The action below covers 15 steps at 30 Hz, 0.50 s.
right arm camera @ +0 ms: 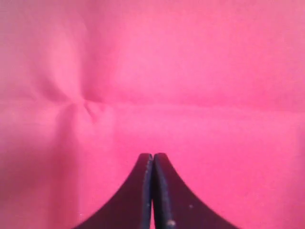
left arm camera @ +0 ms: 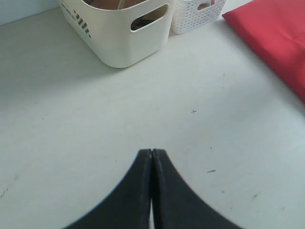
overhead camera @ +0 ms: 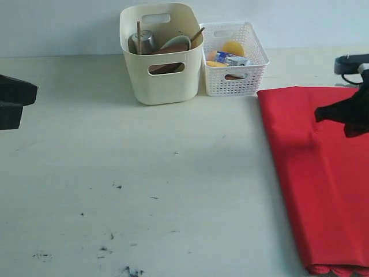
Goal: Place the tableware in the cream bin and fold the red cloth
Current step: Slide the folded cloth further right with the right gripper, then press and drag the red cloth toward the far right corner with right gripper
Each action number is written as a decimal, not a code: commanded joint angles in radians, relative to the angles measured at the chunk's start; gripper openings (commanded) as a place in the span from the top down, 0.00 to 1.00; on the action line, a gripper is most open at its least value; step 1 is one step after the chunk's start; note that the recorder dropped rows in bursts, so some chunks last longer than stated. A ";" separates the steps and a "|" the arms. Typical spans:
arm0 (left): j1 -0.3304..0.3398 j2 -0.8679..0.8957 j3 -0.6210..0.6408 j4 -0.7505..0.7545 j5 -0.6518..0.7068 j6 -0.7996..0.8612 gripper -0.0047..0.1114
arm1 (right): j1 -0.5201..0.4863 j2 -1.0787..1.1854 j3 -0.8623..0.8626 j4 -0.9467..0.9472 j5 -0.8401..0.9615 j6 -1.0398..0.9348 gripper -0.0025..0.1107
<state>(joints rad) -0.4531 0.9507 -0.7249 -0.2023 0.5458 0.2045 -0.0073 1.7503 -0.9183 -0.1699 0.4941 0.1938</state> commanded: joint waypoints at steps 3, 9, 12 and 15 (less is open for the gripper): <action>0.003 -0.010 0.006 0.005 -0.010 0.001 0.96 | -0.033 -0.065 0.130 -0.131 -0.110 0.215 0.98; 0.003 -0.010 0.006 0.005 -0.008 0.001 0.96 | -0.059 0.058 0.152 -0.162 -0.108 0.279 0.98; 0.003 -0.010 0.006 0.005 -0.008 0.001 0.96 | -0.059 0.116 0.152 -0.165 -0.152 0.279 0.98; 0.003 -0.010 0.006 0.005 -0.008 0.001 0.96 | -0.059 0.177 0.126 -0.178 -0.167 0.288 0.98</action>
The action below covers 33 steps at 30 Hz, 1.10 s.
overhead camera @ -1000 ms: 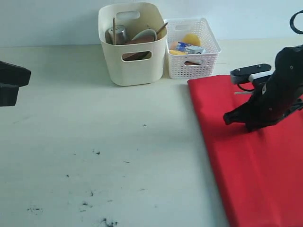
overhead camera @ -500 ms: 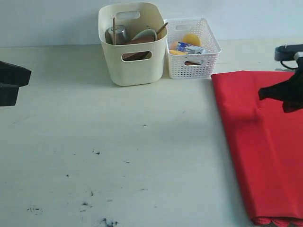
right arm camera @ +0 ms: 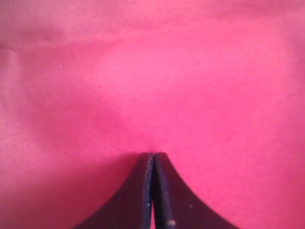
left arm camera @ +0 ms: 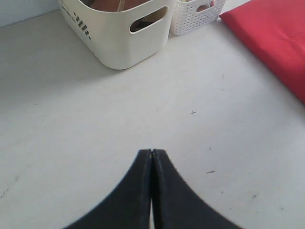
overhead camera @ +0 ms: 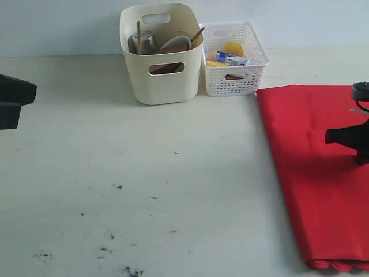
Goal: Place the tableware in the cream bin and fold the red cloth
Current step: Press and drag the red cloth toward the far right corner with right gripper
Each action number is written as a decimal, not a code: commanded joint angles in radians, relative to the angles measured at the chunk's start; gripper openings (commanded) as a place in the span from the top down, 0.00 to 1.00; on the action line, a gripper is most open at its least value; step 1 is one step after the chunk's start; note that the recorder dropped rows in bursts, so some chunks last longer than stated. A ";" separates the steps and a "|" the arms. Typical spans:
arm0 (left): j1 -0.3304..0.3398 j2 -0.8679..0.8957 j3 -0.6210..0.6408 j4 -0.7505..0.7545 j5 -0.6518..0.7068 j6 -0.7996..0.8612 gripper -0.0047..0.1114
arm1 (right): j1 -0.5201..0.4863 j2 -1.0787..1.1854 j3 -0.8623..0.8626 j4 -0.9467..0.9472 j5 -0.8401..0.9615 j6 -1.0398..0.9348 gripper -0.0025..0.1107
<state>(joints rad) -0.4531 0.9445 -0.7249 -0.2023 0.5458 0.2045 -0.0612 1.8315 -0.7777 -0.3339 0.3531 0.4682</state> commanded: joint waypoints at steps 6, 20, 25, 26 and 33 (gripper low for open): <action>0.003 -0.004 0.006 0.005 -0.004 0.001 0.96 | -0.077 0.176 -0.107 -0.062 0.047 0.077 0.98; 0.003 -0.004 0.006 0.005 -0.010 -0.006 0.96 | -0.218 0.158 -0.127 -0.011 0.110 0.083 0.98; 0.003 -0.004 0.006 0.005 -0.010 -0.031 0.96 | -0.153 0.153 -0.127 0.240 0.003 -0.143 0.98; 0.003 -0.004 0.006 0.005 -0.010 -0.032 0.96 | -0.137 0.156 -0.132 0.290 -0.015 -0.194 0.98; 0.003 -0.004 0.006 0.005 -0.010 -0.054 0.96 | -0.103 0.180 -0.247 0.419 0.052 -0.266 0.98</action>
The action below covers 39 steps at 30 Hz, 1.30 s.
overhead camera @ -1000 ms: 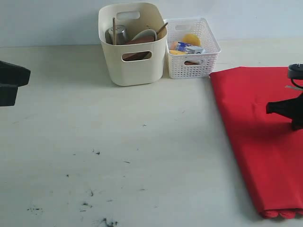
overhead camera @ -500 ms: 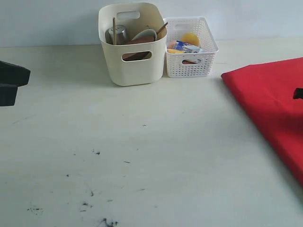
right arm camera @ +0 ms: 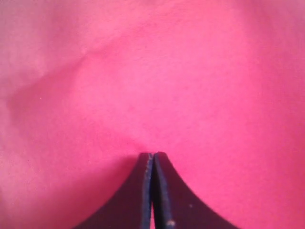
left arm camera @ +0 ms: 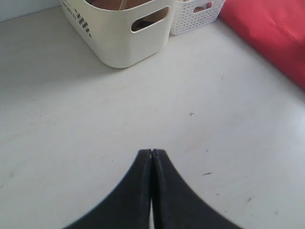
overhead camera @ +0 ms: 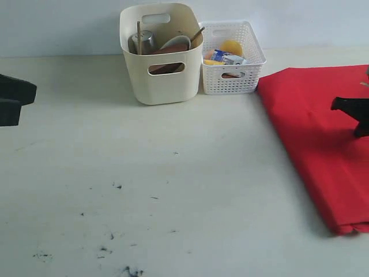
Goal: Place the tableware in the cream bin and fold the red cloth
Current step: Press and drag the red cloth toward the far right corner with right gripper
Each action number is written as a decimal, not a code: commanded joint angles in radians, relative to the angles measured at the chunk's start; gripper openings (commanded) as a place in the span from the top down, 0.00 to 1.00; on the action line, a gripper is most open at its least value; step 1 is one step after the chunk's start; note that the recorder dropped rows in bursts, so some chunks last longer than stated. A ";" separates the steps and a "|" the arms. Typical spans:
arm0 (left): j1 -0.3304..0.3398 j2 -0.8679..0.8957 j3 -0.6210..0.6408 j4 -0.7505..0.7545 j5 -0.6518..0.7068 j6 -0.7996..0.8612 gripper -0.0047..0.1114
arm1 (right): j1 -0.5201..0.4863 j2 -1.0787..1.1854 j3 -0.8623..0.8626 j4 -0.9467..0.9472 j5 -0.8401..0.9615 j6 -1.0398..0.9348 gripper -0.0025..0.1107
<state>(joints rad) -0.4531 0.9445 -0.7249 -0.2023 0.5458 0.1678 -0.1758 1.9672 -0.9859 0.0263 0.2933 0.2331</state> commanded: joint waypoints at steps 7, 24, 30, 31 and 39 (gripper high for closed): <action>0.003 -0.004 0.006 0.005 -0.008 -0.017 0.96 | 0.010 0.033 -0.077 0.019 0.137 -0.062 0.98; 0.003 -0.004 0.006 0.003 -0.002 -0.038 0.96 | 0.010 -0.071 0.004 0.062 0.134 -0.086 0.98; 0.003 -0.004 0.006 0.003 -0.002 -0.041 0.96 | 0.010 -0.062 0.085 0.062 0.010 -0.148 0.98; 0.003 -0.004 0.006 0.003 -0.002 -0.043 0.96 | 0.010 -0.046 0.074 0.064 0.002 -0.154 0.98; 0.003 -0.004 0.006 0.003 -0.006 -0.102 0.96 | 0.013 0.128 -0.096 0.071 0.040 -0.154 0.98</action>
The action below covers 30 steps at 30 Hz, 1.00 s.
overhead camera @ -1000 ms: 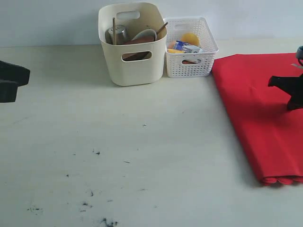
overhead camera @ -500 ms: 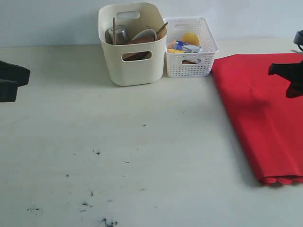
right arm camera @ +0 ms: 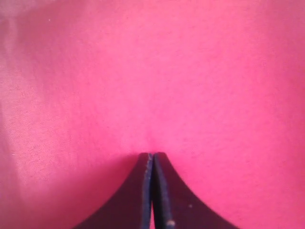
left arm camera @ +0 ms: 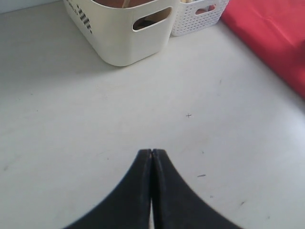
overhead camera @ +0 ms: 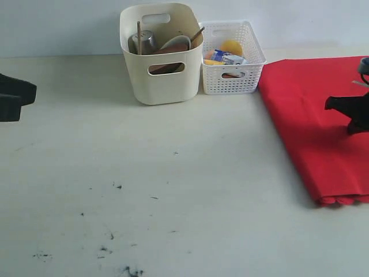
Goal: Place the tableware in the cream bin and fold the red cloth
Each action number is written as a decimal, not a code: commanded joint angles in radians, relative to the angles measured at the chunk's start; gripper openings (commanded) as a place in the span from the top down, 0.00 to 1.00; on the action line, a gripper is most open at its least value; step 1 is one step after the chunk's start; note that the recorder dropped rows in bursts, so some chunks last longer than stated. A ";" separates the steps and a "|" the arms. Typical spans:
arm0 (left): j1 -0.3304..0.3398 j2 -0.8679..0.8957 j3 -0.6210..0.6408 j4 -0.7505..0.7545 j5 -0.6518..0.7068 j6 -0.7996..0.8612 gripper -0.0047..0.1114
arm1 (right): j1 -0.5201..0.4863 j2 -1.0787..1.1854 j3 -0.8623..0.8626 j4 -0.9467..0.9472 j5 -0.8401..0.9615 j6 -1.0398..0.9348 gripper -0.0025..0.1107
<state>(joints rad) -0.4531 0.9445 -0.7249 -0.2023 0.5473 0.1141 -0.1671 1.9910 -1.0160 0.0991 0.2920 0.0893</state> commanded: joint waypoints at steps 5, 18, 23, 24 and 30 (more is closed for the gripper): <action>0.003 -0.004 0.006 0.003 -0.007 -0.078 0.96 | 0.015 0.161 -0.202 0.030 0.104 -0.015 0.98; 0.003 -0.004 0.006 0.001 -0.007 -0.121 0.96 | 0.121 0.254 -0.464 0.127 0.187 -0.147 0.98; 0.003 -0.004 0.006 0.001 -0.007 -0.121 0.96 | 0.103 0.228 -0.534 0.103 0.262 -0.140 0.98; 0.003 -0.004 0.006 0.001 -0.007 -0.121 0.96 | 0.099 0.215 -0.538 0.103 0.271 -0.131 0.98; 0.003 -0.061 0.006 0.001 -0.027 -0.122 0.96 | 0.055 0.060 -0.536 0.101 0.283 -0.103 0.98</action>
<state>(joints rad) -0.4531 0.9246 -0.7236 -0.2023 0.5473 0.0000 -0.0861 2.1365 -1.5392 0.2106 0.5681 -0.0234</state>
